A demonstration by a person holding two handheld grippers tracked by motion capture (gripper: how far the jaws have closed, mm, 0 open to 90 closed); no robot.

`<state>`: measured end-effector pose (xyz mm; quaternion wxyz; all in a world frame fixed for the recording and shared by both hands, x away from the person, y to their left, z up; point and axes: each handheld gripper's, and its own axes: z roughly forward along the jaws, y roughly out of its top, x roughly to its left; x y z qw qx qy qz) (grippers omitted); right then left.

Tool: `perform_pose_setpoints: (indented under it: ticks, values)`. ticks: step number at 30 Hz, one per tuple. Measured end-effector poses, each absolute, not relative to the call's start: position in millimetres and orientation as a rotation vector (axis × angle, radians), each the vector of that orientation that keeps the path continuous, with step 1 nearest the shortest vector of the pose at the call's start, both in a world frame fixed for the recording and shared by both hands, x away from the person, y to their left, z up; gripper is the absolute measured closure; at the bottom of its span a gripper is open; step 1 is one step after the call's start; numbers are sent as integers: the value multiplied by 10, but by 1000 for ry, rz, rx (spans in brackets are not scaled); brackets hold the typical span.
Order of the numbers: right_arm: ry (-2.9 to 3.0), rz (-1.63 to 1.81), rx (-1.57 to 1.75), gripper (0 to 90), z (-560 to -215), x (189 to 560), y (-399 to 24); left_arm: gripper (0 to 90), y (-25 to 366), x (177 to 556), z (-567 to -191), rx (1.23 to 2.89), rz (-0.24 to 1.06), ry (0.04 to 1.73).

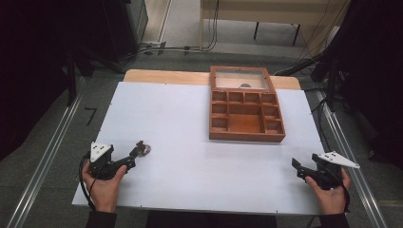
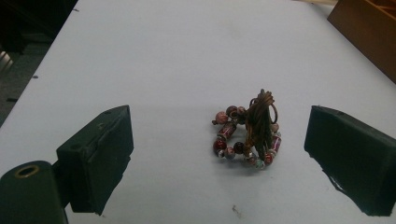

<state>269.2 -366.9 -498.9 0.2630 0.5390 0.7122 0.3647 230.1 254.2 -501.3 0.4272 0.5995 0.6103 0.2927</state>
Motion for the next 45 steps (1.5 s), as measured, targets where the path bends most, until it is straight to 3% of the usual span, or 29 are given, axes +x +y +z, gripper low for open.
perform_pose_setpoints:
  ticks: [26, 45]
  values:
    - [1929, 983, 1458, 171, -4987, 2692, -3649, 87, 2391, 2419, -5040, 1549, 717, 1510]
    - [1934, 984, 1458, 175, -4989, 2695, -3633, 258, 2303, 2599, -5112, 1614, 747, 1525]
